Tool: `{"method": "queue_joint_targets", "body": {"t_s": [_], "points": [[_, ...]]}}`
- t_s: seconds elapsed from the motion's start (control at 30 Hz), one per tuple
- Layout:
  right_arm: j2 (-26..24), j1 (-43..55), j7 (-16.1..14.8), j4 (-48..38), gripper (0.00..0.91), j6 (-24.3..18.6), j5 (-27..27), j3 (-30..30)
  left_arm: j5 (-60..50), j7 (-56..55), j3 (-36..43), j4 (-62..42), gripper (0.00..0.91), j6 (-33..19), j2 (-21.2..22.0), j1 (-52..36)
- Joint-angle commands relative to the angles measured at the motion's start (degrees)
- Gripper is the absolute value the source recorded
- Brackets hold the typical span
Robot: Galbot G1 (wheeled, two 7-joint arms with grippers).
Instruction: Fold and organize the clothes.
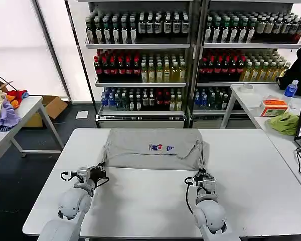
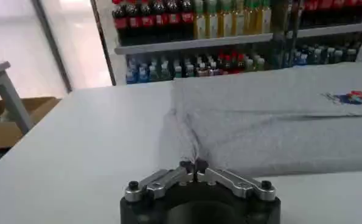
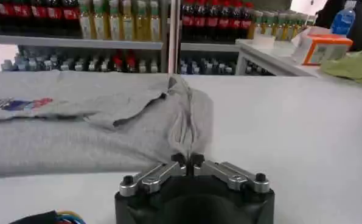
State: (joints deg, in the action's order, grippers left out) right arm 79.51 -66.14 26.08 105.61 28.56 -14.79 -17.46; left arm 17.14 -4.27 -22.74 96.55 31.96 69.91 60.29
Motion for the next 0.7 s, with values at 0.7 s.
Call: {"method": "queue_joint_targets", "body": {"t_s": [0.7], "points": [[-8.77,-34.30,0.42,25.71,0.000,-3.99,1.39,-5.95,-3.13,-5.41,-4.97,36.31,0.010,-0.19,-5.17,39.07]]}}
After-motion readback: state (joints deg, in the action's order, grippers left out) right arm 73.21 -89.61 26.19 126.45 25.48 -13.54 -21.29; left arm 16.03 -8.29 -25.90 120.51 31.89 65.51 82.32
